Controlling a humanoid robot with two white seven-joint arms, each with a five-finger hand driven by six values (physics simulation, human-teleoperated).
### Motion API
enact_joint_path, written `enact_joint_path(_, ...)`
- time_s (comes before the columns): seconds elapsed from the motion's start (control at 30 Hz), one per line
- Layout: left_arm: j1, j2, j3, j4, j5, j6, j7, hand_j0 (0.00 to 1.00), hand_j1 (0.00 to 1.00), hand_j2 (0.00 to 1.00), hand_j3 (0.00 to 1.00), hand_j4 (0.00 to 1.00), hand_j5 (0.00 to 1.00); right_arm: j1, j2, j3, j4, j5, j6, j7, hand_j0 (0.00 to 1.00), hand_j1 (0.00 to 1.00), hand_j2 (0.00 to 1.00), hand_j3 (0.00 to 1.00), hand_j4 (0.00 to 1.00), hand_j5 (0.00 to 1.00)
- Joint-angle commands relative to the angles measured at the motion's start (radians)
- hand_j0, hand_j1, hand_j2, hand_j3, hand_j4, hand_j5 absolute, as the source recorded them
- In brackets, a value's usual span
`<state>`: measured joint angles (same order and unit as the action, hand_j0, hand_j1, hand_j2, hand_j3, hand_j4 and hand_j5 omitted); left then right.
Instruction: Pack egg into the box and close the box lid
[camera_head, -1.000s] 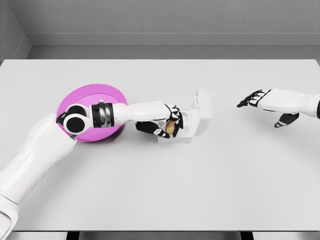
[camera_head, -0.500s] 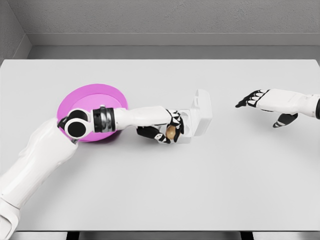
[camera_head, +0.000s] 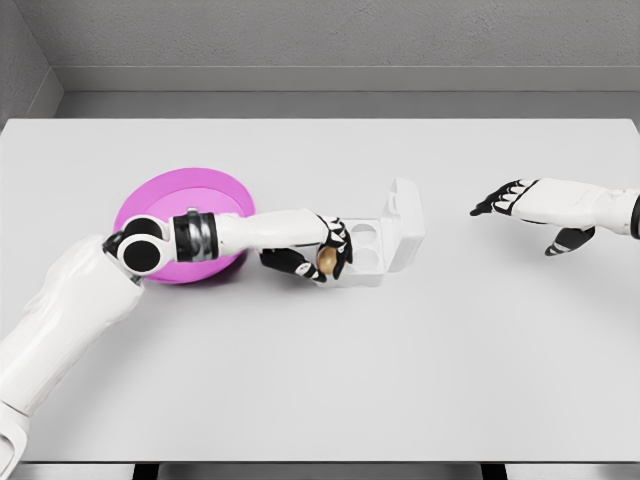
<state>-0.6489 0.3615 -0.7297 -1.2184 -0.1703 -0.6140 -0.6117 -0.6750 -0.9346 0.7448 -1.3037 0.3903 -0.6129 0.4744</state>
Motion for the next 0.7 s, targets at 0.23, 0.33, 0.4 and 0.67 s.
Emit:
enact_joint_path(0.23,-0.003,-0.004,0.001,0.028,0.003,0.003,0.001,0.31,0.31,0.31,0.31,0.31,0.31,0.000,-0.001,-0.001,0.000,-0.005,0.002,0.000,1.00,1.00,1.00,1.00,1.00,1.00)
enact_joint_path(0.33,-0.005,-0.012,0.000,0.028,0.003,0.003,0.001,0.31,0.31,0.31,0.31,0.31,0.31,0.000,-0.001,-0.001,0.000,-0.005,0.002,0.000,1.00,1.00,1.00,1.00,1.00,1.00)
enact_joint_path(0.4,-0.005,-0.013,0.000,0.027,0.003,0.003,0.001,0.32,0.32,0.32,0.32,0.32,0.32,0.000,-0.001,-0.001,0.000,-0.005,0.002,0.000,1.00,1.00,1.00,1.00,1.00,1.00)
enact_joint_path(0.67,-0.006,-0.019,0.001,0.027,0.003,0.003,0.001,0.31,0.31,0.31,0.31,0.31,0.31,0.000,-0.001,-0.001,-0.003,-0.005,0.002,0.000,1.00,1.00,1.00,1.00,1.00,1.00)
